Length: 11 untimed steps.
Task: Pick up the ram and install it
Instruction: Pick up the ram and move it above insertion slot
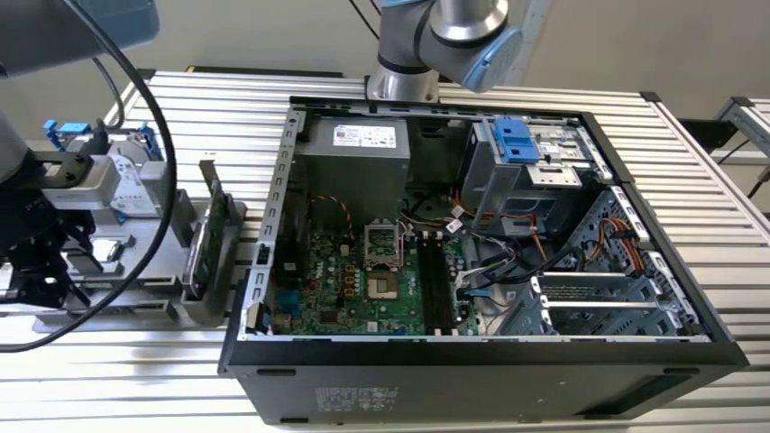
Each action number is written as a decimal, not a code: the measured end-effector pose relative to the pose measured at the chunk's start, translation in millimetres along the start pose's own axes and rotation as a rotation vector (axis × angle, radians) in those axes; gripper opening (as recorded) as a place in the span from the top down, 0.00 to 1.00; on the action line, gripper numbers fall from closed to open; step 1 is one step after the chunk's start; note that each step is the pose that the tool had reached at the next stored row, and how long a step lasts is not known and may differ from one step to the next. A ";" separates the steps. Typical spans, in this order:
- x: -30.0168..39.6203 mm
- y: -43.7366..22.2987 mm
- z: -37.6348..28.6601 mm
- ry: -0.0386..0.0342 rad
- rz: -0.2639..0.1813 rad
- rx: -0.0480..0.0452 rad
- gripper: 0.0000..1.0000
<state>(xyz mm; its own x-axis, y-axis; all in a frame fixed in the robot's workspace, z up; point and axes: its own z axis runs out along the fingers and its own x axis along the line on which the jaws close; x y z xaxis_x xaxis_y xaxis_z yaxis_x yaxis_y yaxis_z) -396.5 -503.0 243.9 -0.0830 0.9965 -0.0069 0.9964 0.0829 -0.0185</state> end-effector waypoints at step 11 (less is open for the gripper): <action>-0.7 2.6 8.3 -0.0007 0.003 0.0001 0.00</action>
<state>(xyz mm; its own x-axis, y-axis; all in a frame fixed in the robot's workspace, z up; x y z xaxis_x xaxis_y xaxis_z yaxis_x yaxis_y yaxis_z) -394.0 -503.6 235.6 -0.0802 0.9968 -0.0076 0.9966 0.0800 -0.0186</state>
